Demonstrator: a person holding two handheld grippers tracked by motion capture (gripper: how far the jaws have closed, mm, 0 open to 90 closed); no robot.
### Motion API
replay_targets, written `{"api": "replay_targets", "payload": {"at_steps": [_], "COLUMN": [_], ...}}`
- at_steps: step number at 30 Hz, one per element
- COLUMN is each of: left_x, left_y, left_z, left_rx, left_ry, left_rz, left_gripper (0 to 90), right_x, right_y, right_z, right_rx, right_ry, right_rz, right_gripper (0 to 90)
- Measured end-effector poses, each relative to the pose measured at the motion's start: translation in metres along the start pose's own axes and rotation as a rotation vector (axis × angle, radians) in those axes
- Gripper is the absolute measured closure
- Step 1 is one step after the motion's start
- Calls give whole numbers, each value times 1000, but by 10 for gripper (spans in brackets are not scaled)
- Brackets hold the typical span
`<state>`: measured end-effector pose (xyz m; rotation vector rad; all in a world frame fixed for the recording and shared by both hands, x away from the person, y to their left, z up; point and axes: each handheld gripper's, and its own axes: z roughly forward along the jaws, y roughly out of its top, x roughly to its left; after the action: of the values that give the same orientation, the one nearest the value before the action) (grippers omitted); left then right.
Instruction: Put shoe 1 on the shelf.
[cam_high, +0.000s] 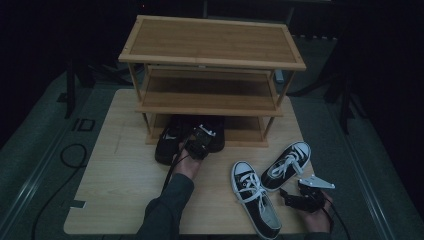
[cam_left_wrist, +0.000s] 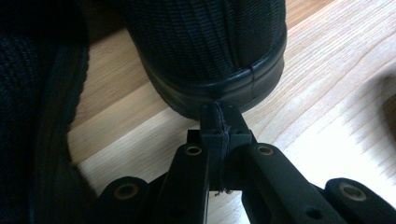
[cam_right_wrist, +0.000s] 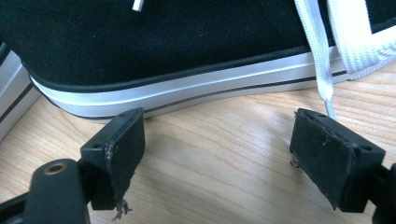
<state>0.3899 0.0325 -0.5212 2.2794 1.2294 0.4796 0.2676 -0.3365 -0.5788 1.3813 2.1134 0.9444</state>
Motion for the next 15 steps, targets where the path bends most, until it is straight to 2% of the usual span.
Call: {"api": "replay_targets", "payload": {"at_steps": [7,15], "left_x": [1,12], "left_y": [-9,-24], "left_z": [-8,-20], "left_rx": [-11,-23], "left_ry": [-4,-13], "left_rz": [21,19], "left_gripper": [900,900], "right_x": [0,0], "right_y": [0,0], "right_z": [0,0], "right_rx": [0,0], "right_ry": [0,0], "right_rz": [0,0], "right_gripper": [178,178]}}
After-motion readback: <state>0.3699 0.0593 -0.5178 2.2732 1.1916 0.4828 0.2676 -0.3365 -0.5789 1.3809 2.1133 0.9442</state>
